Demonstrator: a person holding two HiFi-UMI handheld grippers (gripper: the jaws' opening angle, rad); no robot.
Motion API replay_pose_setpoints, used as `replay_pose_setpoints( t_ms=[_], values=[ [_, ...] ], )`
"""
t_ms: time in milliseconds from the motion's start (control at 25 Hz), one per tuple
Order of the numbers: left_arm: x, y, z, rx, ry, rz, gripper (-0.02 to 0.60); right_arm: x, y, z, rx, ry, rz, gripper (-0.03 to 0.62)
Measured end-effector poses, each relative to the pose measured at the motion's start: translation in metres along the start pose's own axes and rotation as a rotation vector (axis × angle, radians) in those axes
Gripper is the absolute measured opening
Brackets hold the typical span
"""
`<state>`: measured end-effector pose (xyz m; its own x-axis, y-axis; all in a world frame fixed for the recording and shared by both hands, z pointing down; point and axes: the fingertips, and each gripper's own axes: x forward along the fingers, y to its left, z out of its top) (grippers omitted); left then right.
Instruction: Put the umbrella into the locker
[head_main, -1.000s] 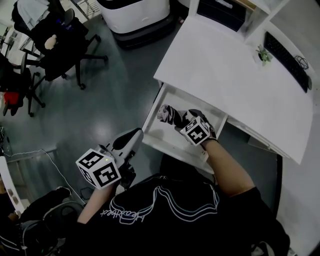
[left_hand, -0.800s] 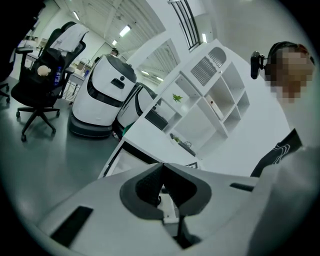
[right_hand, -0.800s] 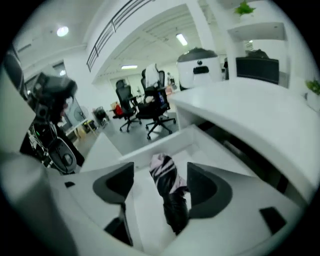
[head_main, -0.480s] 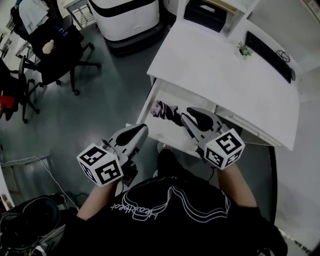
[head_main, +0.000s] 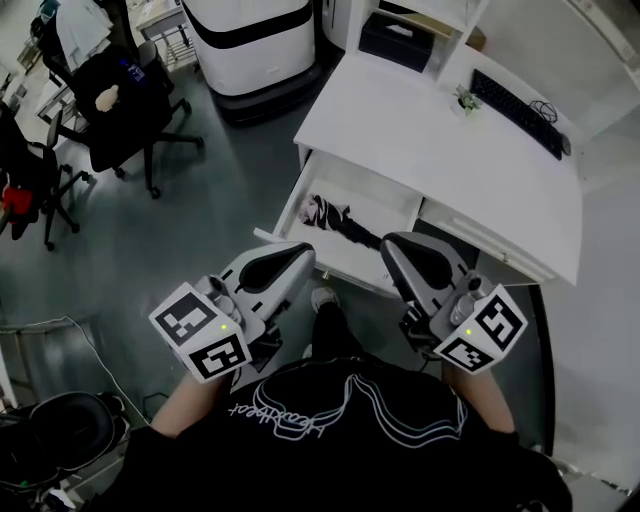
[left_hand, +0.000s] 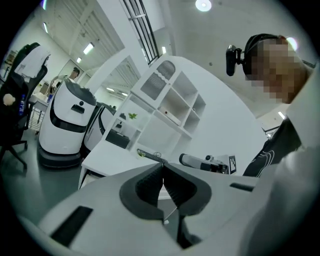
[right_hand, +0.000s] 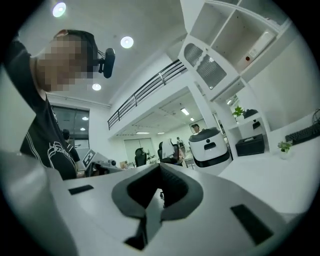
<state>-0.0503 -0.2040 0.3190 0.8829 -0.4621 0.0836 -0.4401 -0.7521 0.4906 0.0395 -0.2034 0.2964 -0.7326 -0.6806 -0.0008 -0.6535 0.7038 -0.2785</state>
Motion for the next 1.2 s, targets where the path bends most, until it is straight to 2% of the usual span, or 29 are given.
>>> replay_pose_setpoints(
  t_ms=[240,600,800,1200],
  values=[
    [-0.024,-0.037,0.009,0.060,-0.047,-0.023,0.006,-0.022,0.040,0.010,-0.041,-0.030,0.034,0.003],
    [-0.053,-0.069,0.002,0.097,-0.064,-0.027,0.006,-0.044,0.076,0.001,-0.050,-0.037,0.023,0.003],
    [-0.062,-0.079,0.000,0.107,-0.064,-0.031,0.005,-0.049,0.089,-0.007,-0.105,-0.009,0.003,0.003],
    [-0.067,-0.077,-0.007,0.103,-0.062,-0.039,0.006,-0.049,0.094,-0.019,-0.118,0.023,-0.011,0.003]
  ],
)
